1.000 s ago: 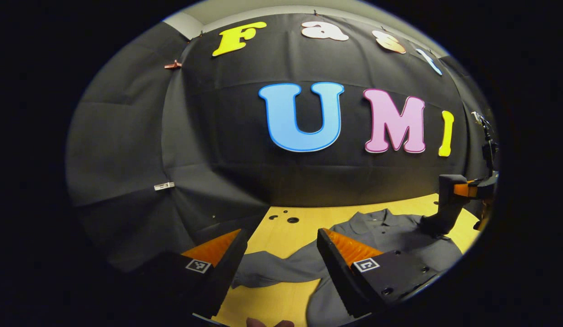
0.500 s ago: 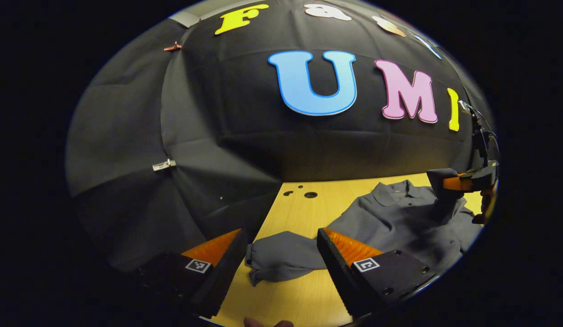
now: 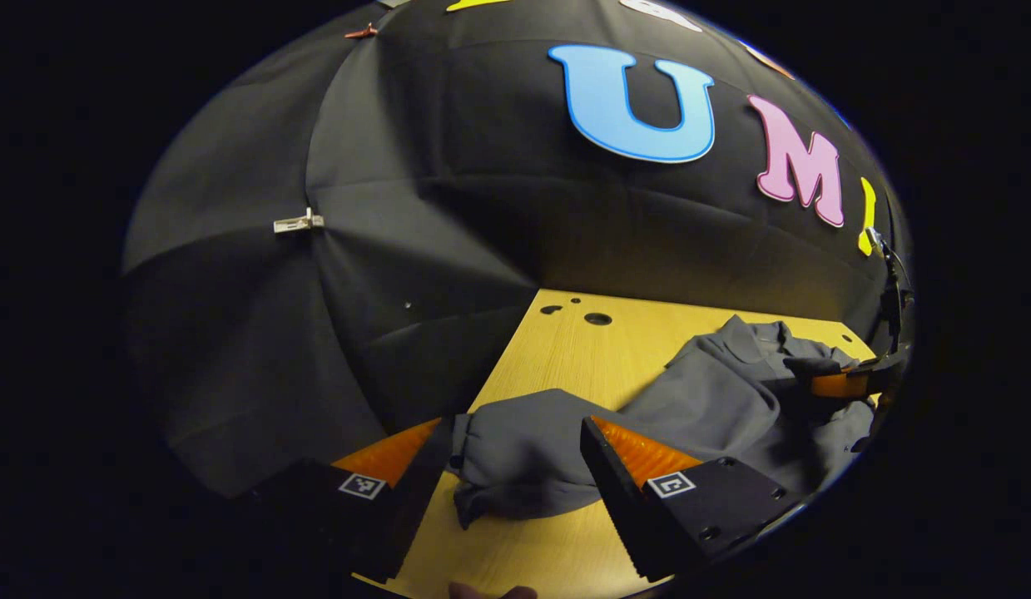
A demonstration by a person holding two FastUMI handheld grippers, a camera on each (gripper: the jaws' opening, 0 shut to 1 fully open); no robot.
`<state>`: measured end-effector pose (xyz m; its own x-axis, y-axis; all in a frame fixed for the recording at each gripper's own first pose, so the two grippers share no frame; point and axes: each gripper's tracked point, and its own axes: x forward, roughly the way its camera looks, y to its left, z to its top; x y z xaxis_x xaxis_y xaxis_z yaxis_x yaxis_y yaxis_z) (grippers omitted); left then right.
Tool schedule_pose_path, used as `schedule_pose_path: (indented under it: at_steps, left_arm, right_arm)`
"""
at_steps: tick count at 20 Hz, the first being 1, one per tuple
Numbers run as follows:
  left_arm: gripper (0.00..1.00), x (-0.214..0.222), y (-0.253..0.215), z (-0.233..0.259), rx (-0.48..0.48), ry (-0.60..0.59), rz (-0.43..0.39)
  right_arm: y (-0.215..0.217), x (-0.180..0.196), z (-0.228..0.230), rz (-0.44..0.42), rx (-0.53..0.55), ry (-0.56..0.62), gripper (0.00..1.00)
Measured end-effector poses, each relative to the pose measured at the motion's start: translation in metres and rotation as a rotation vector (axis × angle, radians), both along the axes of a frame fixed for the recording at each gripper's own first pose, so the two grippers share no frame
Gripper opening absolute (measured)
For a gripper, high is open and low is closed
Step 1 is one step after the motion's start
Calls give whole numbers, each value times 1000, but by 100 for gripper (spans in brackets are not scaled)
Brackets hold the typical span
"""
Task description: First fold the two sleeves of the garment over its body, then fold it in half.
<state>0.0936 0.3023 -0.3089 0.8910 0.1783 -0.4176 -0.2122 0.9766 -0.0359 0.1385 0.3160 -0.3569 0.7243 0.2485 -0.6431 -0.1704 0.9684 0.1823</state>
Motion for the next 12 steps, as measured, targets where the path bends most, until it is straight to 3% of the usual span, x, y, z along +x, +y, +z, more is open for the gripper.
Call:
schedule_pose_path:
  at_steps: [3, 4, 6, 7, 8, 9, 12]
  left_arm:
    - [98, 6, 1, -19, 19, 47, -26]
    - [98, 9, 0, -23, 18, 60, -33]
    - [98, 12, -1, -32, 10, 81, -40]
    - [98, 14, -1, -36, 8, 94, -42]
    - [98, 15, 0, -39, 9, 106, -42]
    - [98, 16, 0, -44, 11, 120, -45]
    - [98, 19, 1, -55, 14, 159, -41]
  right_arm:
    - [14, -6, -2, 17, 43, 27, 31]
    - [22, -10, -1, 31, 60, 30, 30]
    - [35, -19, 4, 62, 94, 44, 56]
    - [42, -25, 9, 80, 118, 49, 58]
    - [48, -30, 16, 96, 146, 50, 50]
    - [52, -34, 25, 109, 169, 46, 58]
    - [37, -47, 57, 119, 193, 11, 59]
